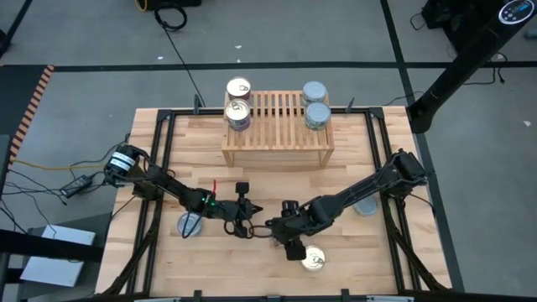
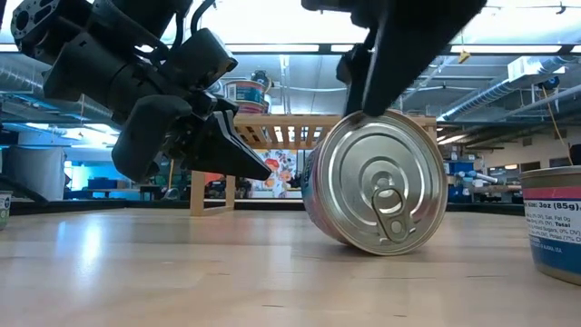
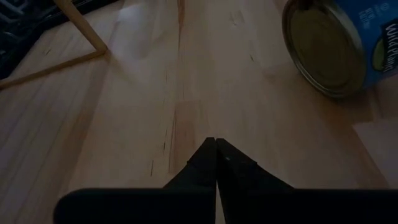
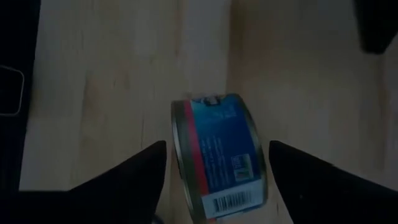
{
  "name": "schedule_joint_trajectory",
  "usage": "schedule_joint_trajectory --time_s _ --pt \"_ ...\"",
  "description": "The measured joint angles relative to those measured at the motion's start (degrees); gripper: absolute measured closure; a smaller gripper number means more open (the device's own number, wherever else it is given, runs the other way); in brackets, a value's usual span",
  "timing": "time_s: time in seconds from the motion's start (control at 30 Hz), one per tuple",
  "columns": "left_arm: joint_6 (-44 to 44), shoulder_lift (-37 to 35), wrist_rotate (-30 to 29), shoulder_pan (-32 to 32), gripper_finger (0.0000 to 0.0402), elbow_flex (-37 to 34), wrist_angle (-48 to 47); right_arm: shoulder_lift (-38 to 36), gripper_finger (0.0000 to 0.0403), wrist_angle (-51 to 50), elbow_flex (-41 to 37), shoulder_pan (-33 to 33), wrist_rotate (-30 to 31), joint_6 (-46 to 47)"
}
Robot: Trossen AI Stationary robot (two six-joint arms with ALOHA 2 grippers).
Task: Stack canned seafood by type on shelf
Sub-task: Put the blue pink tuna can on the shelf
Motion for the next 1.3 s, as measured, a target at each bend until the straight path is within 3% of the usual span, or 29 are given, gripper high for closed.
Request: schedule_joint_trajectory --time_s 0.27,0.53,1.0,1.3 --pt "-0.2 0.0 0.0 0.0 0.0394 0.0 0.1 0.5 0.0138 2.2 -1.7 -0.3 -1.1 0.4" --pt "-0.2 0.0 0.0 0.0 0.0394 0.0 0.4 0.4 0.0200 2.6 -1.7 -0.5 -2.4 0.4" --pt "-0.2 0.0 0.0 0.0 0.0394 -0.1 0.5 -0.7 0.0200 2.9 -1.8 -0.8 -3.3 3.8" --pt "1.6 0.0 -0.2 -0.1 0.0394 -0.1 3.6 -10.4 0.0200 0.5 -1.8 -5.3 -0.6 6.9"
